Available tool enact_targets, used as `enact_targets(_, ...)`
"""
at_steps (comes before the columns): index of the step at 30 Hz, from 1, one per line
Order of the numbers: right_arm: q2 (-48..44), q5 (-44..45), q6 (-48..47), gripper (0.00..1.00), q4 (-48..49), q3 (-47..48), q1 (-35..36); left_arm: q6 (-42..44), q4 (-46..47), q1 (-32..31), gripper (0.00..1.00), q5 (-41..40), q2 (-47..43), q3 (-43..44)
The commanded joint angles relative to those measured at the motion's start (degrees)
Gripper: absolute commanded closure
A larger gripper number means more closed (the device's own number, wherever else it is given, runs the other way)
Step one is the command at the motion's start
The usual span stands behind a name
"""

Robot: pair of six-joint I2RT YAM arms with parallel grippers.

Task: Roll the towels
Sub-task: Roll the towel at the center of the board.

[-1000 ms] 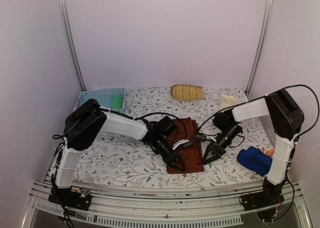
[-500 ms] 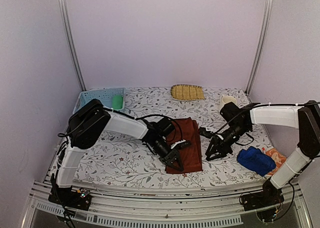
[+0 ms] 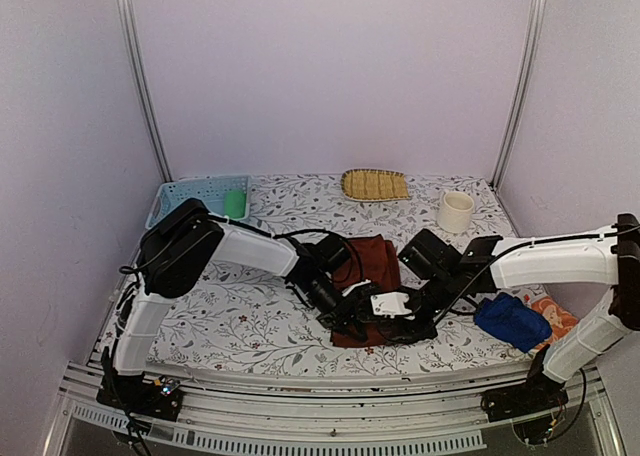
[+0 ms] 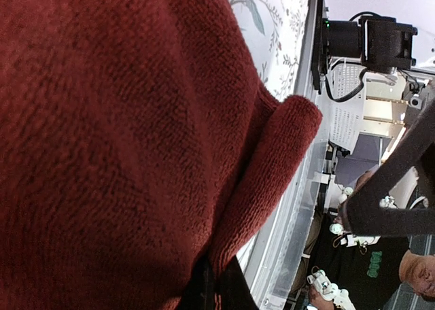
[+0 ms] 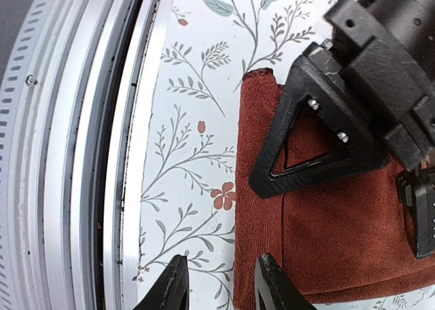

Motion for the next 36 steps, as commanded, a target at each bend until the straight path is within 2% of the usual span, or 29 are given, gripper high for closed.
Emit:
enact_targets(1,2.57,8.09,0.27,0.64,5.55,-1.62,3.99,-1.68,-5.39,1.17,1.0,-3.97,3.69,0.56)
enact_targets(6,6.23,12.37,2.0,0.64,8.23,-1.4,5.04,-1.5,-5.91,1.13,1.0,-3.85,4.25,1.26)
enact_targets(16,10.58,14.89,1.88,0.65,9.7,-3.2,5.12,-0.79,-6.89,1.7,1.0,-4.2,4.39,2.32)
enact_targets(19,12.41,16.13,1.8,0.74,9.59,-3.56,5.12,0.3,-7.13,2.07,1.0,-5.31,3.7,3.07)
enact_targets(23,13.09,15.35,1.92,0.87,8.54,-4.05,5.03,2.35,-5.68,3.57,0.84,-9.84,-0.92,2.15)
enact_targets(26,12.28,10.47,2.17,0.93,5.15,-3.12,4.1,2.77,-0.81,4.9,0.76,-14.9,-9.27,-3.31)
enact_targets(31,12.07,-5.88,2.36,0.96,-4.19,0.84,-0.49,1.73,19.43,4.55,0.67,-28.38,-29.62,-22.9)
enact_targets(34,14.82,-15.63,1.39,0.96,-9.86,4.32,-4.64,4.75,30.04,1.29,0.63,-38.05,-40.69,-36.34)
enact_targets(36,18.24,-22.7,-0.39,0.97,-15.2,7.97,-8.25,10.04,35.78,-3.54,0.6,-46.6,-46.57,-42.38)
